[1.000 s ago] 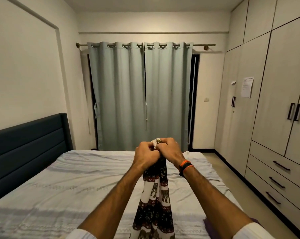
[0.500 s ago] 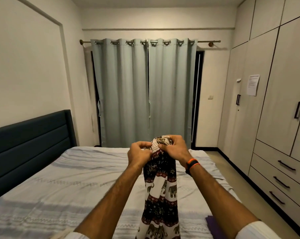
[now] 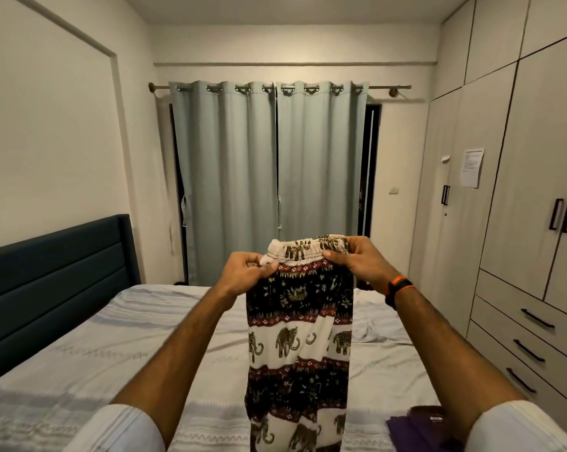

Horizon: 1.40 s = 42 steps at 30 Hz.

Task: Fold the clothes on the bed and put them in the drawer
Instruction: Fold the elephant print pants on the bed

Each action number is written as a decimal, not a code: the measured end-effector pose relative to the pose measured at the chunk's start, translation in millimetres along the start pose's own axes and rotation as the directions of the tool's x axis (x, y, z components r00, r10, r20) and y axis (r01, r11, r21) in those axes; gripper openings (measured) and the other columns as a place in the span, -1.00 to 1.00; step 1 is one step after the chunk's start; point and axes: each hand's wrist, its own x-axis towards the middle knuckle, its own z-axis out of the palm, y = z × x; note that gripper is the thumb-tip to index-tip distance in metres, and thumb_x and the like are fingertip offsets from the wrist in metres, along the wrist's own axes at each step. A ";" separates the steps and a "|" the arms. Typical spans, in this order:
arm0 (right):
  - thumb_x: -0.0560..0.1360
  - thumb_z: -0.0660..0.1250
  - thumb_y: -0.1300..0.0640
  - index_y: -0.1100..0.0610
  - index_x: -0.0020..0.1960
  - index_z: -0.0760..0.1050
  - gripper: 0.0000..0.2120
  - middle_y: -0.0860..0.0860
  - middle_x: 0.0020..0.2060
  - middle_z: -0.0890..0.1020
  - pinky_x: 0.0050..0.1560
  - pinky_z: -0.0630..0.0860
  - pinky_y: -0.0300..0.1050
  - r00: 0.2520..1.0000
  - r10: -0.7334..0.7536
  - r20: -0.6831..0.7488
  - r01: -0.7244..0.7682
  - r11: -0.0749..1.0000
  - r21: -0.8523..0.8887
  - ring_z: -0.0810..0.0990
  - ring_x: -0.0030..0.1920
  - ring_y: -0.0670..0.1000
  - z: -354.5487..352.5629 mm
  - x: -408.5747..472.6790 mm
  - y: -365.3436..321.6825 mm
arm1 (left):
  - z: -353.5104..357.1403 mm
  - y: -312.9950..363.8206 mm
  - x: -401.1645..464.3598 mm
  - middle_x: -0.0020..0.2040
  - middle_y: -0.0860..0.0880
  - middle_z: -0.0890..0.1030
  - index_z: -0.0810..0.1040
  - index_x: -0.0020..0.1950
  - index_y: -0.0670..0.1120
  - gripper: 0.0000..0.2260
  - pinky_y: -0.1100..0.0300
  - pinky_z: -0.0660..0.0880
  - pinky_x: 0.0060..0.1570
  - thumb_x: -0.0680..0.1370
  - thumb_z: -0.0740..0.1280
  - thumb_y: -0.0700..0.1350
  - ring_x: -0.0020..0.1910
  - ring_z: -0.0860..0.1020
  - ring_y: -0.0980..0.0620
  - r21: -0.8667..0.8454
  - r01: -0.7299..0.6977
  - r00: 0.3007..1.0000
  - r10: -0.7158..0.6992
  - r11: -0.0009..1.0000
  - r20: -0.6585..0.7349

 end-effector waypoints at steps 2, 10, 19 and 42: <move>0.52 0.40 0.20 0.23 0.08 0.61 -0.84 0.06 -0.07 0.71 -0.05 0.63 -0.19 1.000 0.000 -0.024 -0.002 0.994 -0.105 0.70 -0.02 0.04 -6.9 6.7 -2.2 | -0.8 13.7 8.6 -0.11 -0.10 0.71 0.66 -0.10 -0.13 -0.88 0.05 0.63 -0.06 0.48 0.49 -0.08 -0.06 0.67 -0.07 0.057 -0.062 0.996 0.065 0.996 -0.065; 0.53 0.40 -0.01 0.16 0.09 0.58 -0.74 0.16 0.03 0.69 -0.30 0.61 -0.14 0.967 0.096 -0.234 -0.144 0.969 -0.199 0.66 -0.25 -0.01 -11.2 30.1 -28.9 | 2.1 64.7 19.1 -0.14 0.01 0.62 0.58 -0.12 -0.01 -0.88 0.11 0.57 -0.01 0.52 0.43 0.02 -0.06 0.58 0.03 0.425 -0.197 0.949 0.280 0.884 -0.143; 0.60 0.31 0.06 0.23 0.31 0.46 -0.63 0.13 0.15 0.64 -0.31 0.67 -0.10 0.978 0.073 -0.195 -0.050 0.992 0.119 0.70 -0.15 0.08 -12.1 40.8 -73.1 | -18.0 107.1 25.5 -0.06 0.02 0.60 0.63 0.12 -0.10 -0.75 0.24 0.44 -0.10 0.55 0.40 0.02 -0.06 0.54 0.07 0.485 -0.243 0.885 0.397 0.840 -0.245; 0.59 0.31 0.00 0.21 0.19 0.55 -0.69 0.08 0.06 0.68 -0.17 0.65 -0.09 0.982 0.094 -0.164 -0.081 0.993 0.084 0.69 -0.18 0.02 -10.4 8.7 -63.5 | -11.6 84.4 -2.7 0.04 -0.16 0.65 0.50 0.13 -0.13 -0.82 0.21 0.61 -0.45 0.62 0.30 -0.05 -0.29 0.69 -0.07 0.046 -0.069 0.993 0.073 0.997 -0.092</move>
